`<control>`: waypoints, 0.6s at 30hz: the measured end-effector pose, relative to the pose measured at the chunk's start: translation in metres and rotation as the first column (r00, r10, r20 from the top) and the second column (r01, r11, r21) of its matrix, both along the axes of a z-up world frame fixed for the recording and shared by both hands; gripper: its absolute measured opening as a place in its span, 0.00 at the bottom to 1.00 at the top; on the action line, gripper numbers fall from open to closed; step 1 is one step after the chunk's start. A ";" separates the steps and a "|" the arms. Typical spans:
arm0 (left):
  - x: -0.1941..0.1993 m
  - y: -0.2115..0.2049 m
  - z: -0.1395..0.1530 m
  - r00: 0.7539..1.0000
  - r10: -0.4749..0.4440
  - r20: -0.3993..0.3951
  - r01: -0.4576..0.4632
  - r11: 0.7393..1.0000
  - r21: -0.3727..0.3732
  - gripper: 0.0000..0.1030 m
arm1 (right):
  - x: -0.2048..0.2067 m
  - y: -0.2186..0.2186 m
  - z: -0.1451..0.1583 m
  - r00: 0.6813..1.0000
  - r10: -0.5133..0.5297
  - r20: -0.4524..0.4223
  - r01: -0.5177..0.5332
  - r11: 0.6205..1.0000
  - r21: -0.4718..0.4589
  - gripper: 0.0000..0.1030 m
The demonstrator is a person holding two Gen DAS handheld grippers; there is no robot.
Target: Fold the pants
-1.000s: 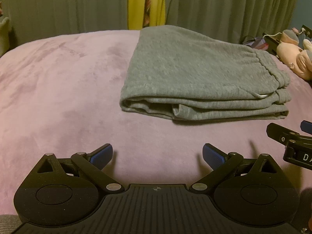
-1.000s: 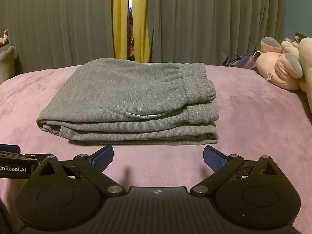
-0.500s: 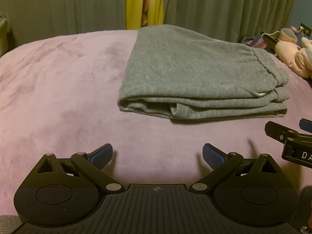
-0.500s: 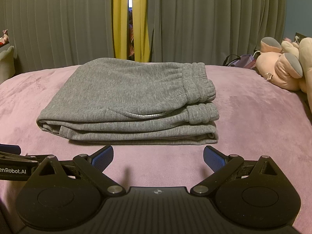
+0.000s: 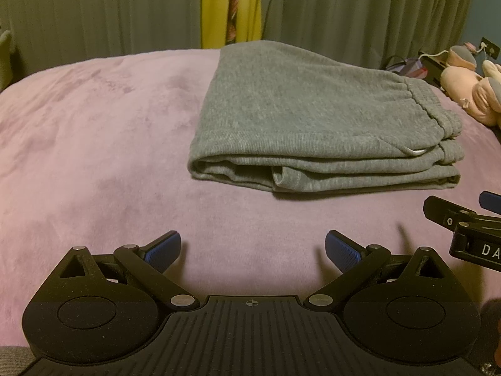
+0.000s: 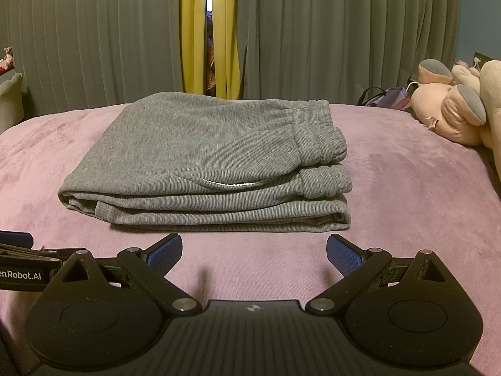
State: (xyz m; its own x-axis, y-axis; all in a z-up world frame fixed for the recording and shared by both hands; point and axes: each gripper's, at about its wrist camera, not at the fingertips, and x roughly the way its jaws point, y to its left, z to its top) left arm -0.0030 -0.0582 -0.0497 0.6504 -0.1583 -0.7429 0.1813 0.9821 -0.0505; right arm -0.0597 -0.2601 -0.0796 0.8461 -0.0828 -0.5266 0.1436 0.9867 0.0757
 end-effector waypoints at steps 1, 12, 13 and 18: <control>0.000 0.000 0.000 1.000 0.000 0.001 0.000 1.000 0.000 0.99 | 0.000 0.000 0.000 1.000 0.000 -0.001 0.000 1.000 -0.001 0.96; 0.000 0.000 0.000 1.000 -0.003 0.003 0.003 1.000 0.000 0.99 | 0.000 0.000 -0.001 1.000 -0.001 -0.002 0.001 1.000 0.000 0.96; 0.000 0.000 0.000 1.000 -0.003 0.003 0.003 1.000 0.000 0.99 | 0.000 0.000 -0.001 1.000 -0.001 -0.002 0.001 1.000 -0.001 0.96; 0.000 0.000 0.001 1.000 -0.006 0.007 0.006 1.000 -0.001 0.99 | 0.000 0.000 -0.001 1.000 0.000 -0.002 0.000 1.000 0.000 0.96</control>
State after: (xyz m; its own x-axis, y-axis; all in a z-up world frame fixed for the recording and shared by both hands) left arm -0.0033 -0.0583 -0.0491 0.6545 -0.1628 -0.7383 0.1874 0.9810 -0.0503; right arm -0.0594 -0.2604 -0.0805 0.8449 -0.0829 -0.5284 0.1436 0.9868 0.0749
